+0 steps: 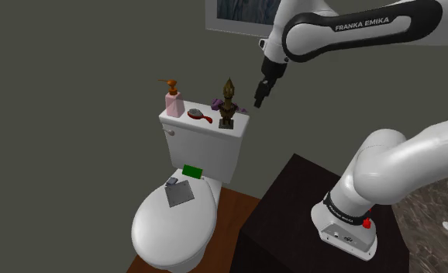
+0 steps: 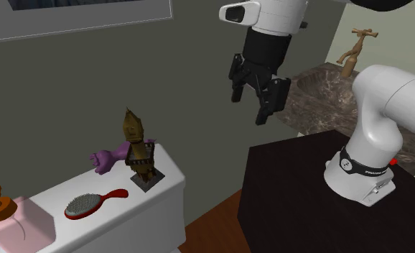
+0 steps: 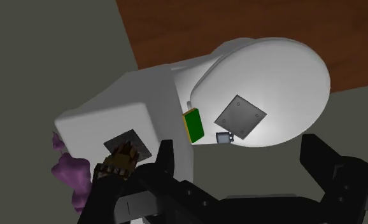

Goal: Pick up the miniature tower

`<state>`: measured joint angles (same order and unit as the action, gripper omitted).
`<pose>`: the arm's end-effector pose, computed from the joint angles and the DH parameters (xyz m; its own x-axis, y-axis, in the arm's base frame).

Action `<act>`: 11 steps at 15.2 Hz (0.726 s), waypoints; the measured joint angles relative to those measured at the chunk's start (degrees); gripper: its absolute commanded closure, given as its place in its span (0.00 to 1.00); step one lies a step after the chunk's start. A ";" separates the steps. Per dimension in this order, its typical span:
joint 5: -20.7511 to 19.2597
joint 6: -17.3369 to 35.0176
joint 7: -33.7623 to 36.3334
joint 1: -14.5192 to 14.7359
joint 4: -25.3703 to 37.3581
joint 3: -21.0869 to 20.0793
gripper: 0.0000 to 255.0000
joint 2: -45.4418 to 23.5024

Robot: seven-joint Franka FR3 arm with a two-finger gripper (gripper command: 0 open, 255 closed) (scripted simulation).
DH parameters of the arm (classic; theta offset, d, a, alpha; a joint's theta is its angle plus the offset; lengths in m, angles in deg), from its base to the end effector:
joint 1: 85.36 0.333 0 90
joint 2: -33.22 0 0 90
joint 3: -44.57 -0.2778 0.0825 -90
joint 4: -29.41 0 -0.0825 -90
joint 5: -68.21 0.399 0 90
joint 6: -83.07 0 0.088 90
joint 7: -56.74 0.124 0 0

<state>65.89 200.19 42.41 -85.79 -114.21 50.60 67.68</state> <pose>0.4167 -0.0489 0.4437 0.9765 0.1662 0.1374 0.1660 -0.9860 0.0132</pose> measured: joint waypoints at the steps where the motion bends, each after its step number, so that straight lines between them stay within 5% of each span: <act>1: -0.28 2.08 -1.24 -0.11 0.24 0.80 0.00 -1.27; 11: 2.56 23.44 -15.90 1.41 5.96 9.77 0.00 -18.61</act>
<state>68.45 223.62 26.51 -84.38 -108.24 60.37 49.07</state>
